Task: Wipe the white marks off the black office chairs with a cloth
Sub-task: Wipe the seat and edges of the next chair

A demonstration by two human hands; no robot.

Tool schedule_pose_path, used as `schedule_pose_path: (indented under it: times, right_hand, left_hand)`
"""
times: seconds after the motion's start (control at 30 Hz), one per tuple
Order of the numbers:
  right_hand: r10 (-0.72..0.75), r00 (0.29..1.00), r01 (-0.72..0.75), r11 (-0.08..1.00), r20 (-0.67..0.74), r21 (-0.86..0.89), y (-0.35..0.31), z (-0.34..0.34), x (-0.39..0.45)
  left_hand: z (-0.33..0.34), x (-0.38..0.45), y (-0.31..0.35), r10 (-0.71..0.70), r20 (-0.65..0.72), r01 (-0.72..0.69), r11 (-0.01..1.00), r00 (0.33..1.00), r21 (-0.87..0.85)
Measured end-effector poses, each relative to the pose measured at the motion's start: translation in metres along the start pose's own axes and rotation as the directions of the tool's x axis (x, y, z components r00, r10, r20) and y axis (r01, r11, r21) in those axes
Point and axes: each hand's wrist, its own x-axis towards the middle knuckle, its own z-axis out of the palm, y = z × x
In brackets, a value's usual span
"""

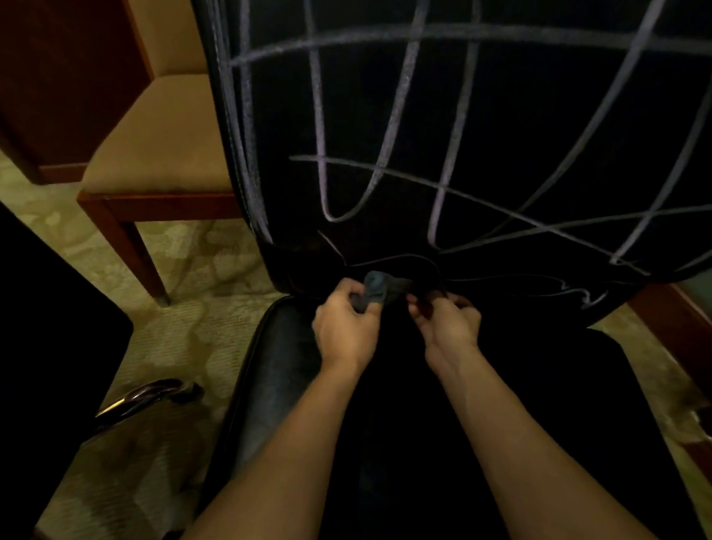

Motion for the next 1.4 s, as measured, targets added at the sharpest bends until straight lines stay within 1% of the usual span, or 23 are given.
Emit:
schedule_pose_path:
  times: [0.03,0.07,0.1,0.17,0.2,0.23,0.27,0.37,0.43,0.5,0.57,0.6,0.77,0.83,0.93,1.0,1.03,1.1,1.17,1.23,1.27,1.33,1.4]
  right_hand:
    - [0.007,1.000,-0.007,1.000,-0.003,0.009,-0.002,-0.001,0.002]
    - [0.016,1.000,-0.016,1.000,0.007,0.009,-0.001,0.001,0.001]
    - [0.028,0.999,-0.028,1.000,0.037,-0.005,0.003,0.008,-0.004]
    - [0.068,0.991,-0.063,0.997,0.118,-0.040,0.018,0.025,-0.014]
    - [0.088,0.987,-0.085,0.996,0.137,-0.033,0.025,0.034,-0.018]
    - [0.105,0.985,-0.105,0.994,0.136,-0.008,0.028,0.040,-0.020]
    - [0.113,0.986,-0.117,0.993,0.125,0.024,0.029,0.043,-0.020]
    - [0.076,0.993,-0.081,0.995,0.088,0.051,0.018,0.029,-0.013]
    - [0.042,0.997,-0.043,0.999,0.072,0.019,0.004,0.005,-0.006]
    - [0.018,0.998,-0.018,1.000,0.060,0.012,-0.013,-0.018,-0.001]
    - [0.001,0.999,-0.002,1.000,0.040,0.019,-0.026,-0.035,0.004]
    - [-0.005,0.999,0.005,1.000,0.032,0.019,-0.029,-0.040,0.007]
    - [0.014,0.998,-0.016,0.999,0.056,0.029,-0.014,-0.025,0.008]
    - [0.026,0.995,-0.026,1.000,0.094,0.001,-0.002,-0.009,0.004]
    - [0.052,0.982,-0.042,0.998,0.182,-0.055,0.013,0.007,-0.003]
    - [0.060,0.983,-0.048,0.996,0.174,-0.069,0.015,0.008,-0.003]
    - [0.044,0.990,-0.037,0.998,0.135,-0.056,0.010,0.003,-0.001]
    - [-0.025,0.999,0.026,0.999,0.027,-0.033,-0.005,-0.013,0.006]
    - [-0.155,0.987,0.148,0.982,-0.051,-0.113,-0.024,-0.042,0.023]
    - [-0.248,0.968,0.233,0.944,-0.036,-0.235,-0.036,-0.063,0.028]
    - [-0.270,0.962,0.252,0.929,-0.031,-0.272,-0.035,-0.067,0.029]
    - [-0.294,0.954,0.262,0.908,-0.051,-0.328,-0.024,-0.060,0.029]
    - [-0.342,0.938,0.291,0.868,-0.059,-0.402,-0.006,-0.048,0.027]
  left_hand:
    - [0.001,0.000,0.000,0.001,0.011,0.000,0.999,1.000,-0.042]
    - [0.001,0.002,0.001,-0.033,0.004,0.033,0.986,0.999,-0.165]
    - [-0.003,0.005,0.003,-0.103,-0.005,0.096,0.942,0.995,-0.322]
    - [-0.011,0.014,0.003,-0.262,0.005,0.209,0.759,0.965,-0.616]
    - [-0.013,0.017,0.003,-0.303,0.012,0.229,0.693,0.953,-0.683]
    - [-0.014,0.018,0.003,-0.312,0.007,0.230,0.684,0.950,-0.693]
    - [-0.013,0.017,0.004,-0.290,-0.013,0.207,0.712,0.957,-0.671]
    - [-0.010,0.008,-0.001,-0.151,-0.058,0.103,0.859,0.987,-0.501]
    - [-0.009,0.007,-0.001,-0.049,0.010,0.050,0.933,0.999,-0.356]
    - [-0.002,0.004,0.010,0.015,0.143,0.022,0.967,0.990,-0.254]
    - [0.009,-0.006,0.025,0.013,0.258,0.058,0.963,0.966,-0.262]
    - [0.015,-0.012,0.031,-0.012,0.281,0.091,0.959,0.960,-0.269]
    - [0.010,-0.013,0.026,-0.110,0.151,0.139,0.971,0.982,-0.195]
    - [-0.006,-0.005,0.021,-0.167,0.152,0.204,0.941,0.974,-0.269]
    - [-0.023,0.003,0.017,-0.270,0.176,0.321,0.837,0.947,-0.444]
    - [-0.019,0.004,0.020,-0.317,0.148,0.348,0.797,0.937,-0.494]
    - [-0.008,0.003,0.023,-0.324,0.143,0.350,0.790,0.935,-0.504]
    - [0.019,-0.003,0.031,-0.315,0.167,0.356,0.792,0.934,-0.496]
    - [0.051,-0.016,0.036,-0.248,0.183,0.304,0.853,0.951,-0.424]
    - [0.066,-0.024,0.037,-0.138,0.148,0.176,0.944,0.979,-0.281]
    - [0.067,-0.025,0.037,-0.112,0.151,0.150,0.950,0.982,-0.274]
    - [0.060,-0.019,0.035,-0.097,0.149,0.143,0.929,0.984,-0.342]
    - [0.052,-0.011,0.035,-0.162,0.135,0.206,0.877,0.977,-0.434]
